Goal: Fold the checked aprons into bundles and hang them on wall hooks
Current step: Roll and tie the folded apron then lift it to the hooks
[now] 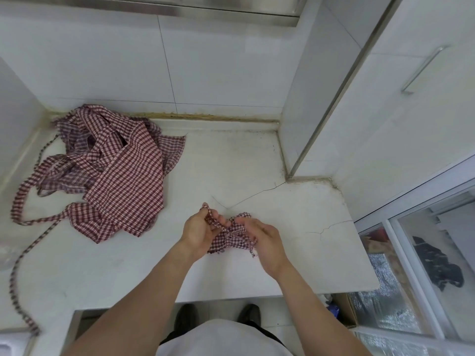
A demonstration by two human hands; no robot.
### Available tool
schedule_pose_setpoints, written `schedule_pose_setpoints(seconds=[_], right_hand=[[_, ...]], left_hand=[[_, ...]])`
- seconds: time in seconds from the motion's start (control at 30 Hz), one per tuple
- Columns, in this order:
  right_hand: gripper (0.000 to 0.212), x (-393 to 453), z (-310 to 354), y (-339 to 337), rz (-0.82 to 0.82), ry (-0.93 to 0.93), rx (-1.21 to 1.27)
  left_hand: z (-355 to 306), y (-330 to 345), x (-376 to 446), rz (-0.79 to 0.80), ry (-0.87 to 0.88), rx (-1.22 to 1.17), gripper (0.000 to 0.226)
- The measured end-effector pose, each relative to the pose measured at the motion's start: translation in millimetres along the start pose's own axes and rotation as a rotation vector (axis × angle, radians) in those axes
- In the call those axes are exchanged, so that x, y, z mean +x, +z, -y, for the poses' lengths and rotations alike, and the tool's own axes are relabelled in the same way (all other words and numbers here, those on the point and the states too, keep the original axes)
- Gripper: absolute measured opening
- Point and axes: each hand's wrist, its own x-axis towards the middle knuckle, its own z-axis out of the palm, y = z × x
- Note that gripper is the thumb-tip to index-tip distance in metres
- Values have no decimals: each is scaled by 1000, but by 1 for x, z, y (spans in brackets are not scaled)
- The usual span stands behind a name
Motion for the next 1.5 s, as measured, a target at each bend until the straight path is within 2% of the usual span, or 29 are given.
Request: schedule_pose_setpoints(seconds=[0.1, 0.13, 0.2, 0.37, 0.5, 0.67, 0.77, 0.83, 0.93, 1.0, 1.13, 1.2, 1.3, 1.33, 1.4, 1.5], right_hand=[[34, 3, 6, 4, 0, 163, 704], [39, 2, 4, 2, -49, 195, 813], [46, -1, -1, -7, -119, 280, 864], [54, -11, 4, -9, -76, 336, 678], [52, -20, 16, -6, -20, 207, 461], [52, -23, 31, -12, 13, 113, 338], [49, -23, 37, -29, -9, 71, 296], [43, -23, 40, -46, -36, 54, 327], [39, -21, 42, -76, -89, 99, 419], [39, -22, 33, -92, -155, 142, 413], [36, -26, 26, -118, -372, 177, 126], [31, -31, 40, -131, -414, 168, -68], [12, -36, 82, -147, -481, 12, -542], [2, -37, 102, -152, -535, -93, -611], [16, -40, 145, -152, -567, -292, -581], [33, -55, 221, -145, -389, -412, -379]], left_hand=[[-1, 5, 1, -152, -37, -153, 41], [-4, 3, -1, -199, -35, -138, 41], [-12, -1, -1, -248, -31, -98, 40], [-13, -3, -7, -320, -61, -109, 38], [-18, 4, -9, -329, -62, -144, 35], [-27, 14, -7, -214, -38, -42, 37], [-43, 22, -6, -13, -20, 135, 39], [-57, 31, -11, 109, 78, 314, 34], [-70, 58, -16, 146, 302, 629, 17], [-76, 79, -18, 158, 363, 754, 12], [-88, 131, -22, 244, 393, 956, 19], [-92, 158, -27, 288, 404, 1039, 21], [-99, 199, -38, 363, 441, 1067, 15], [-101, 217, -44, 394, 475, 1083, 14], [-102, 250, -56, 450, 537, 1129, 16], [-105, 305, -81, 517, 624, 1189, 17]])
